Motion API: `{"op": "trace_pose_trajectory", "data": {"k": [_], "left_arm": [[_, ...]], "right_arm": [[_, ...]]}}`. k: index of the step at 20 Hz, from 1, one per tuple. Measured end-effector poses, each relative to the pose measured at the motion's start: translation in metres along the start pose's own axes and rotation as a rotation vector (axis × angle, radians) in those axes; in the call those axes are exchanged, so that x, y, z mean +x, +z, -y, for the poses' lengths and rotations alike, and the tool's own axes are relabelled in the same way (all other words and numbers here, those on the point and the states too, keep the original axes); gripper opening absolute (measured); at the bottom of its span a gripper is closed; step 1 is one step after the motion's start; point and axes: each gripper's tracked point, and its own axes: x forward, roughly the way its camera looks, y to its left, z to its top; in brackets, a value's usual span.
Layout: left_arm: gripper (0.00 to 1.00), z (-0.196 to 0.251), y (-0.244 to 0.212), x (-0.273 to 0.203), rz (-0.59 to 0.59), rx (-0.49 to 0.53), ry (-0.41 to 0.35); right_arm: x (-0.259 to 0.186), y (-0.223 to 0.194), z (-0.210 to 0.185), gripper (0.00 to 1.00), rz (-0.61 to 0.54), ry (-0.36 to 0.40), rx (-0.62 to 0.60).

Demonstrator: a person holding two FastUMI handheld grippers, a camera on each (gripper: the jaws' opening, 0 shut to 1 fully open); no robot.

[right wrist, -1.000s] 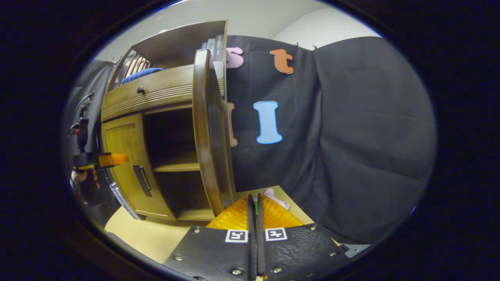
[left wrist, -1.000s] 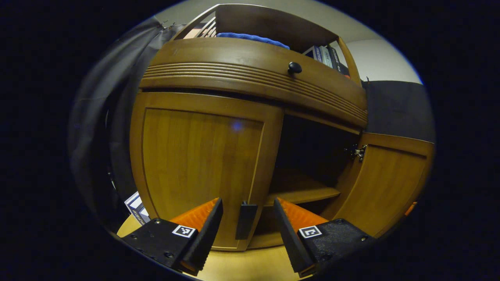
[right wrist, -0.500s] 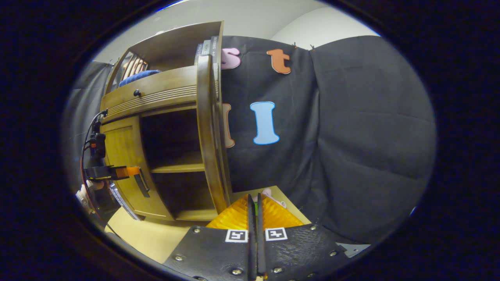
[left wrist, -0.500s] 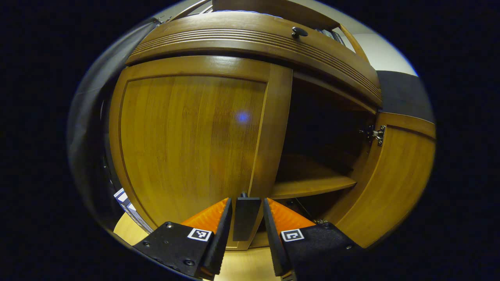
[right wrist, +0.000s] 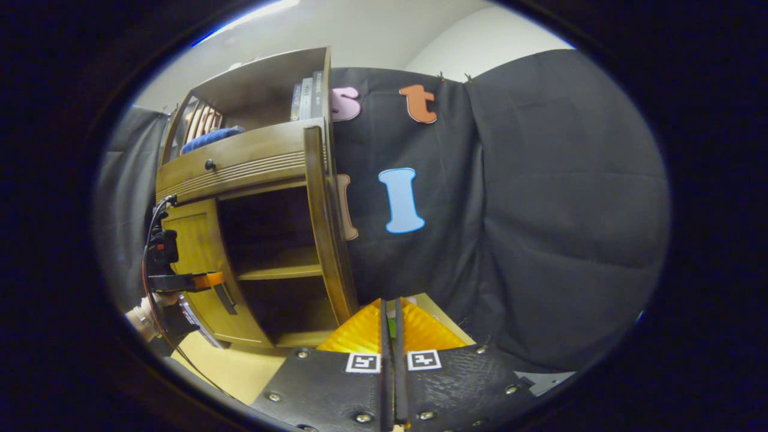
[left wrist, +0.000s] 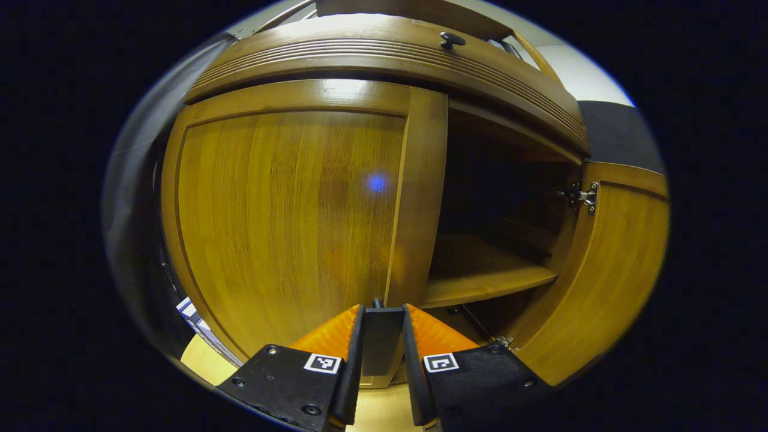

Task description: Open the right door of the double-door shoe cabinet with the right hand, and open the left door with the left hand.

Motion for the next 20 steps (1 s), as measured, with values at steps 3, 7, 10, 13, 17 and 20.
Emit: {"op": "trace_pose_trajectory", "data": {"k": [3,7,10,13,17,20], "left_arm": [[0.35,0.0,-0.001,-0.002,-0.003,-0.009,0.012],[0.35,0.0,0.001,-0.004,-0.003,-0.012,0.021],[0.34,0.0,0.001,-0.004,-0.001,-0.017,0.027],[0.34,0.0,0.0,-0.003,-0.005,-0.023,0.034],[0.35,-0.001,0.001,-0.004,-0.007,-0.03,0.043],[0.34,-0.001,0.001,-0.003,-0.002,-0.043,0.05]], "right_arm": [[-0.006,0.001,-0.001,0.02,0.002,0.012,-0.002],[-0.014,0.002,-0.005,0.02,0.0,0.037,-0.012],[-0.023,0.004,-0.013,0.02,0.001,0.071,-0.02],[-0.029,0.005,-0.023,0.02,0.005,0.113,-0.037],[-0.031,0.002,-0.04,0.02,0.0,0.166,-0.058],[-0.032,0.001,-0.057,0.02,-0.008,0.216,-0.071]]}}
